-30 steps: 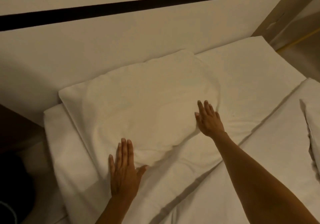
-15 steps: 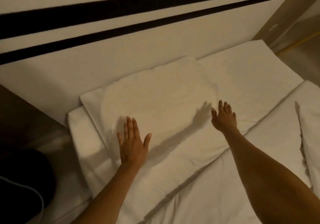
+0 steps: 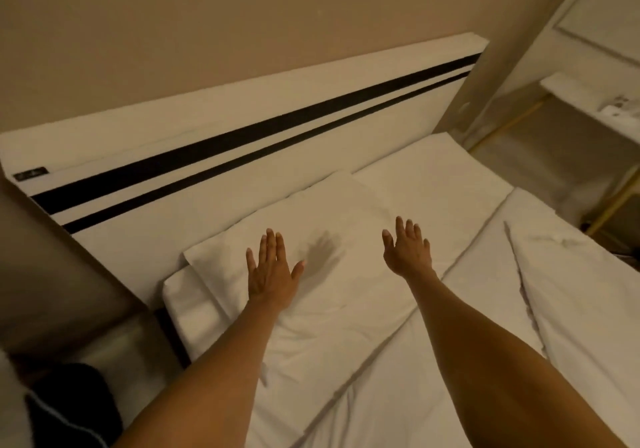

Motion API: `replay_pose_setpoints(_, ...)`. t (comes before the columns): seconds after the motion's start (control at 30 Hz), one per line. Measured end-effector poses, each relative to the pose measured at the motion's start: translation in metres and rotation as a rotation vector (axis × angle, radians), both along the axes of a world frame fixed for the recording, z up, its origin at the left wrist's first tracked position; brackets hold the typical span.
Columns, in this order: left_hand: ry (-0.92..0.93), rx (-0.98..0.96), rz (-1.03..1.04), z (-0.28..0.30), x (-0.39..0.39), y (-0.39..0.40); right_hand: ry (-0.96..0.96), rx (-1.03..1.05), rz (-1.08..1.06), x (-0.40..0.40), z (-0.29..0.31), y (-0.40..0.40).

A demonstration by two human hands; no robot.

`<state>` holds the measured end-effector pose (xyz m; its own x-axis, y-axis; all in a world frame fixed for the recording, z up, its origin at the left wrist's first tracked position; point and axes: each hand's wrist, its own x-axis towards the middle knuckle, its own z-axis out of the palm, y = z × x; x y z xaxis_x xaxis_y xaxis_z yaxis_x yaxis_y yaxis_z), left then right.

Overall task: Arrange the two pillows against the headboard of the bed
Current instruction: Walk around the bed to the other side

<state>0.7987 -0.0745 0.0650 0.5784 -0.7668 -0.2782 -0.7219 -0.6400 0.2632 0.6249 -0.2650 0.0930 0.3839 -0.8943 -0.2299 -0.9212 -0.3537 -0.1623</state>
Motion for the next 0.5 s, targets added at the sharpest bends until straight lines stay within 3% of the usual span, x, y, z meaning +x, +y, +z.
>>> replay_pose_setpoints(0.27,-0.031,-0.010,-0.263,0.123,0.013,0.009,-0.006,-0.069,-0.107,-0.026,0.102,0.078)
replay_pose_setpoints(0.5,-0.057,-0.084,-0.520,0.221,-0.026,0.031,-0.003,-0.201,-0.260,-0.081,0.192,0.166)
